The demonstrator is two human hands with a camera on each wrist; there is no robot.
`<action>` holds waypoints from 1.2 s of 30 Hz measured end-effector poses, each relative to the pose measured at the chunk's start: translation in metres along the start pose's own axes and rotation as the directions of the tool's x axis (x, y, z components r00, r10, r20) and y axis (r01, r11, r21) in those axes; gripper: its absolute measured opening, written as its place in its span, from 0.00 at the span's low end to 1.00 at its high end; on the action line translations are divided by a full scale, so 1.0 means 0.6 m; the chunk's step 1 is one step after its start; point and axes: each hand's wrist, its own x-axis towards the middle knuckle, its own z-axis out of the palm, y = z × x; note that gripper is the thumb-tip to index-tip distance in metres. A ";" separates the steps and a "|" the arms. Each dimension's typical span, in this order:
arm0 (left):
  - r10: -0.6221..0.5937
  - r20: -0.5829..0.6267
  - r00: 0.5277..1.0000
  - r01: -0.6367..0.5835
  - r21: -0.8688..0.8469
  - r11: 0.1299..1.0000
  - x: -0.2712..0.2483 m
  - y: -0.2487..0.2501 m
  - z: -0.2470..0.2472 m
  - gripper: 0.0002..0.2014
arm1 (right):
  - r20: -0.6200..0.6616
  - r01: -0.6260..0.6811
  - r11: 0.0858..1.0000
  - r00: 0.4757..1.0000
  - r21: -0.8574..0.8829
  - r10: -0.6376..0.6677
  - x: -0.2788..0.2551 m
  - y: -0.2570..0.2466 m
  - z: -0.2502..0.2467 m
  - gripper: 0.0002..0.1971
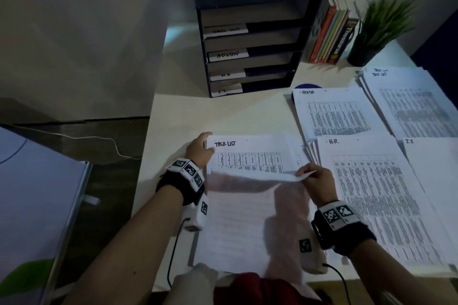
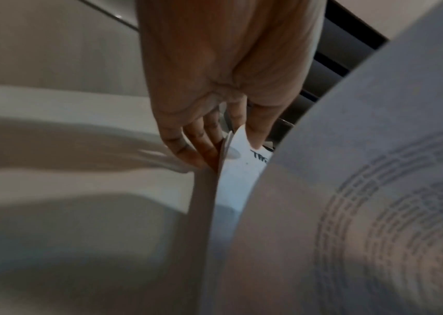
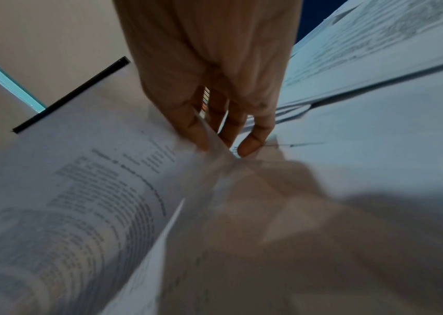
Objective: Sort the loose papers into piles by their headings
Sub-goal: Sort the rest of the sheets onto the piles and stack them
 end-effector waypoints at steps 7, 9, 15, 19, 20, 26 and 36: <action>0.242 -0.144 0.960 -0.212 0.198 0.957 -0.002 0.010 0.012 0.14 | 0.001 0.049 0.985 0.999 -0.165 -0.049 0.014 -0.032 -0.004 0.20; 0.202 -0.132 0.971 -0.197 0.048 0.979 -0.019 0.015 0.019 0.19 | 0.008 0.124 0.963 0.992 -0.238 -0.125 0.021 -0.045 0.004 0.33; 0.060 -0.007 0.998 -0.056 -0.505 0.861 -0.061 0.043 0.057 0.11 | 0.326 0.569 0.669 0.822 -0.477 -0.467 0.025 -0.120 0.034 0.41; 0.045 0.116 0.992 0.034 -0.601 0.799 -0.067 0.046 0.056 0.24 | 0.473 0.709 0.613 0.698 -0.349 -0.538 0.015 -0.137 0.058 0.29; 0.051 0.117 0.992 0.021 -0.548 0.836 -0.066 0.044 0.052 0.17 | 0.445 0.703 0.653 0.698 -0.281 -0.561 0.010 -0.134 0.063 0.31; 0.001 0.138 0.990 0.041 -0.306 0.951 -0.076 0.031 0.051 0.08 | 0.268 0.786 0.580 0.618 -0.213 -0.739 -0.004 -0.105 0.088 0.18; 0.016 0.344 0.939 0.082 -0.269 0.960 -0.085 0.017 0.033 0.07 | 0.219 0.482 0.871 0.843 0.099 -0.492 -0.023 -0.107 0.097 0.22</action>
